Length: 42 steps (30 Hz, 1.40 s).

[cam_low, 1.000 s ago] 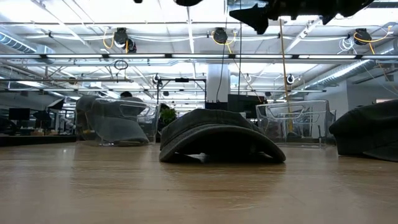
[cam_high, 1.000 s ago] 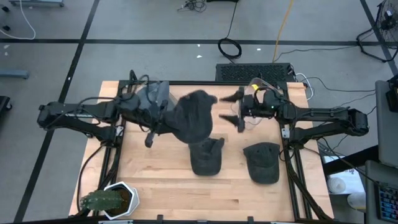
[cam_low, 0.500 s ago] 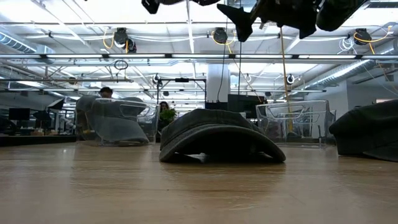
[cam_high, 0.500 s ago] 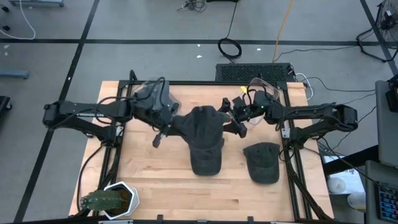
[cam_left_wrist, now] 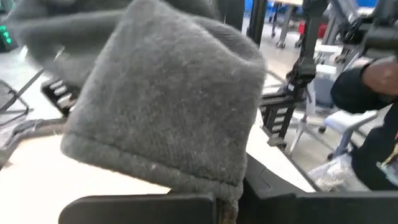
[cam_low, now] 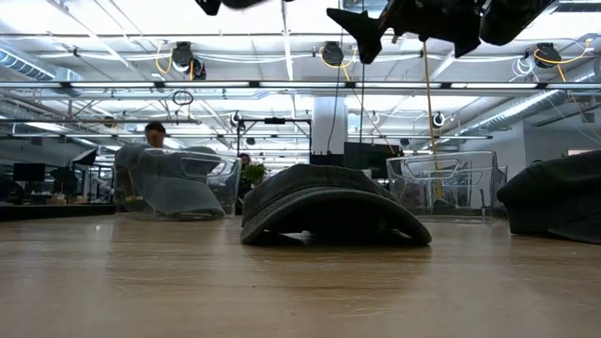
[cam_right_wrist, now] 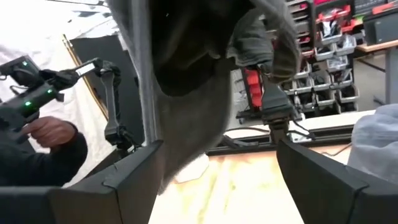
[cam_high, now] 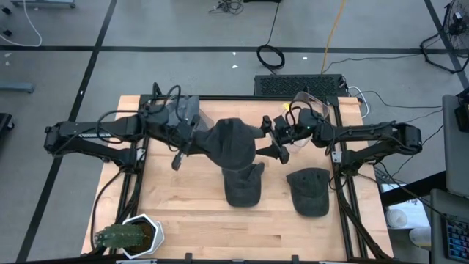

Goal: Pick & Place hat
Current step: Put the left black cap into the right transparent bin

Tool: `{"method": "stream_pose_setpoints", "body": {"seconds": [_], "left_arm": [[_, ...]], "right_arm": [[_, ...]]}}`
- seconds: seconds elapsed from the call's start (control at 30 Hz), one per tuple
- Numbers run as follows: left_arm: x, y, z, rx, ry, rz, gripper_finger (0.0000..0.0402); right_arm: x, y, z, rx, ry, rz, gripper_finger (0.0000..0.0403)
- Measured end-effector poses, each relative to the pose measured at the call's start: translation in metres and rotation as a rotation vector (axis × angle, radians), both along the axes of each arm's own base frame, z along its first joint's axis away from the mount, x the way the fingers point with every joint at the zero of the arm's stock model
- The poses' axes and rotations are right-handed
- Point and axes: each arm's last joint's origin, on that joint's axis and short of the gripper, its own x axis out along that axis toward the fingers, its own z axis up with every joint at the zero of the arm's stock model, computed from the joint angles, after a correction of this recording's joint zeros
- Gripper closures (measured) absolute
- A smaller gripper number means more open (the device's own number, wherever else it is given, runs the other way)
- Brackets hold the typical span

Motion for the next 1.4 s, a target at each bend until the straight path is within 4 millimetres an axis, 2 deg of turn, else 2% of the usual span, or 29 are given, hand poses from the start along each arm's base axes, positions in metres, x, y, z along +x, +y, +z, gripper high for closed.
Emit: {"method": "stream_pose_setpoints", "body": {"seconds": [0.6, 0.87, 1.1, 1.27, 1.4], "left_arm": [[-0.01, 0.003, 0.0, 0.018, 0.042, 0.055, 0.0392], [-0.001, 0.002, -0.001, 0.006, 0.01, 0.012, 0.0392], [0.012, 0.004, -0.011, -0.016, 0.052, 0.017, 0.0393], [0.017, 0.007, -0.013, -0.026, 0.046, 0.023, 0.0392], [0.017, 0.006, -0.012, -0.031, 0.04, 0.02, 0.039]], "right_arm": [[0.001, 0.005, -0.004, -0.006, 0.038, 0.043, 0.0106], [0.008, 0.002, -0.006, -0.027, -0.022, -0.01, 0.0106], [0.015, 0.001, -0.011, -0.034, -0.055, -0.009, 0.0107], [0.019, 0.0, -0.014, -0.036, -0.066, -0.009, 0.014], [0.019, 0.0, -0.014, -0.048, -0.073, -0.01, 0.0212]]}}
